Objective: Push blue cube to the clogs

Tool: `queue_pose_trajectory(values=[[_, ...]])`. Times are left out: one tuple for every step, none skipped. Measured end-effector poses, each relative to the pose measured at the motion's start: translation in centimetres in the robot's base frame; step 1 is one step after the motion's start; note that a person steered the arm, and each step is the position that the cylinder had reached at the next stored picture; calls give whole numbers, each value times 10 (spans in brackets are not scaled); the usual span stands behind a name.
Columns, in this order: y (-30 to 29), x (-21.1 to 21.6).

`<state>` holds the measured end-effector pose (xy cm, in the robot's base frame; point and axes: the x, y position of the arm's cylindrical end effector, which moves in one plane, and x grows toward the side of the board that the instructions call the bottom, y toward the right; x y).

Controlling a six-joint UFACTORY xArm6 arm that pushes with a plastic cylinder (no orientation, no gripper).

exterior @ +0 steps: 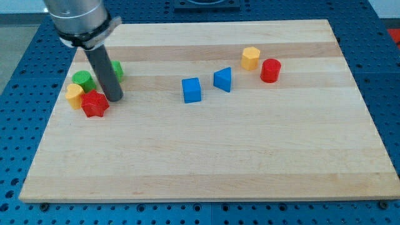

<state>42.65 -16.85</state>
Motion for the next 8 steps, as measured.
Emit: queue_pose_trajectory(values=[[54, 2], [83, 4], [114, 10], [144, 20], [192, 26], [231, 29], [248, 27], [223, 4]])
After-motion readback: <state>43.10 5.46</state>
